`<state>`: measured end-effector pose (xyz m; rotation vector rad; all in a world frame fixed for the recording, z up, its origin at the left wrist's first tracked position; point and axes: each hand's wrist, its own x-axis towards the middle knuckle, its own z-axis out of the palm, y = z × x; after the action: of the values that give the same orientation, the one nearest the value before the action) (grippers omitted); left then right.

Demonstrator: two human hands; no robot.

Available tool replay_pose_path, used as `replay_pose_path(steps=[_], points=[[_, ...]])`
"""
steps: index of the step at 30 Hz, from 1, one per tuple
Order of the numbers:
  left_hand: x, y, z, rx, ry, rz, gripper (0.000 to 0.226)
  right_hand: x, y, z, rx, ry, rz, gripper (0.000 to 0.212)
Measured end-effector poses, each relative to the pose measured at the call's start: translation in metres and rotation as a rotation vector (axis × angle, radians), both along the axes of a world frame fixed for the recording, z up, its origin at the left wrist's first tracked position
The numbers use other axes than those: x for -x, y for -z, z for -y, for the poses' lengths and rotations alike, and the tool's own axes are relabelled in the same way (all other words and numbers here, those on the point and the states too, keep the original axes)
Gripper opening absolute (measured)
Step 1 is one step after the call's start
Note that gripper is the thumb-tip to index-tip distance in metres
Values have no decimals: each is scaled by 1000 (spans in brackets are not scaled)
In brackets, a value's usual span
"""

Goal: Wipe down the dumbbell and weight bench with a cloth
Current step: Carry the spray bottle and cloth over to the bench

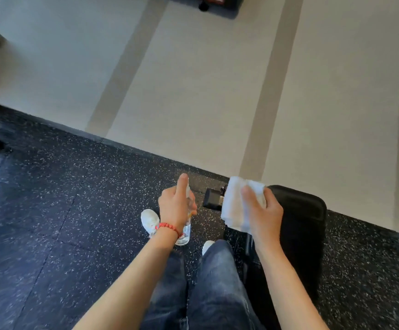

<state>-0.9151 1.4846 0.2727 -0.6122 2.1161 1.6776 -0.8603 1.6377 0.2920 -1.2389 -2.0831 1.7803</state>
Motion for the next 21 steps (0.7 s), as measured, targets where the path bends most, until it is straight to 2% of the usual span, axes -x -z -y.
replay_pose_path(steps=[8,13,21], points=[[87,-13,144,-38,-246,-23,65,116,-17,140,7,-249,-33,30],[121,-20,222,-36,-415,-62,72,176,-27,214,23,-457,-42,20],[162,-25,316,-3,-731,-94,71,275,-33,319,22,-751,-73,27]])
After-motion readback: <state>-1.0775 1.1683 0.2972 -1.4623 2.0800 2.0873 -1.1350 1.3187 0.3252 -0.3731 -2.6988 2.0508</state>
